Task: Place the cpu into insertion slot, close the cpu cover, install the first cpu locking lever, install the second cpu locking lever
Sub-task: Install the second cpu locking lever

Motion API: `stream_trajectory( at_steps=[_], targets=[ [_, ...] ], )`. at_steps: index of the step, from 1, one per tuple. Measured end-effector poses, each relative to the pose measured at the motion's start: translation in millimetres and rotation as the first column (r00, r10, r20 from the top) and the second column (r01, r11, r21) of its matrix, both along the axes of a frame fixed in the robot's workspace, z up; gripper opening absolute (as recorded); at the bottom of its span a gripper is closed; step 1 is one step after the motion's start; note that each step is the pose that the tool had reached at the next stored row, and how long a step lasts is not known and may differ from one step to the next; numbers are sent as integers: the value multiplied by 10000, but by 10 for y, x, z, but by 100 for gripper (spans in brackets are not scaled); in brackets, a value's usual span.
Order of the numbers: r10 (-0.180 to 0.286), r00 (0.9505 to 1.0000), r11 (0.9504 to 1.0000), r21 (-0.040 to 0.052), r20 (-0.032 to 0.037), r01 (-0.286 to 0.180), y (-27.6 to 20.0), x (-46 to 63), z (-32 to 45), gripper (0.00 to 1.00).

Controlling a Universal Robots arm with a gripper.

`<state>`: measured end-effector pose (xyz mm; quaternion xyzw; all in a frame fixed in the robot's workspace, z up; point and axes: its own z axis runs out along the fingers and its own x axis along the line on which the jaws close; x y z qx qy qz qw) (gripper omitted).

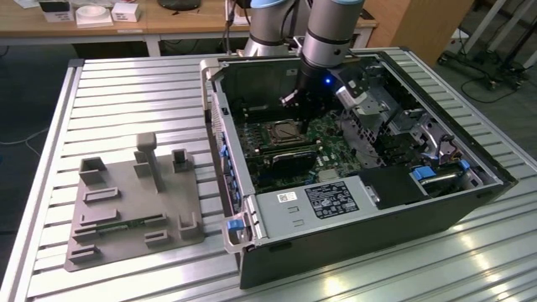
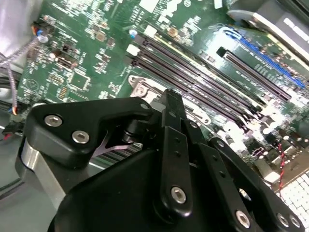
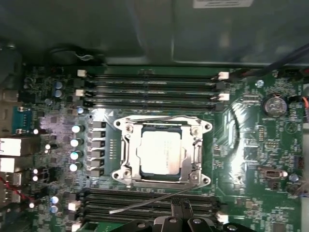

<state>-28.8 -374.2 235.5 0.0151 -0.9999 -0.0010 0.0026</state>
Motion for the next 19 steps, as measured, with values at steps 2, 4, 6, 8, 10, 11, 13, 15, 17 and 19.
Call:
stream_trajectory(
  at_steps=[2,4,6,8,10,11,13,15,17,19],
  targets=[
    [0,10000,10000,0,0,0,-1,-37,0,10],
    [-1,10000,10000,0,0,1,-1,-78,0,10],
    [0,10000,10000,0,0,0,-2,-122,0,10],
    [-1,10000,10000,-1,0,1,-1,-160,0,10],
    [-2,10000,10000,-1,-1,2,-2,-195,0,10],
    [-1,10000,10000,-1,0,1,-2,-211,0,10],
    [0,10000,10000,0,0,0,-1,-237,0,10],
    [-1,10000,10000,0,0,1,-1,-264,0,10],
    [0,10000,10000,-1,0,0,-1,-284,0,10],
    [-1,10000,10000,0,0,1,-1,-301,0,10]
  ],
)
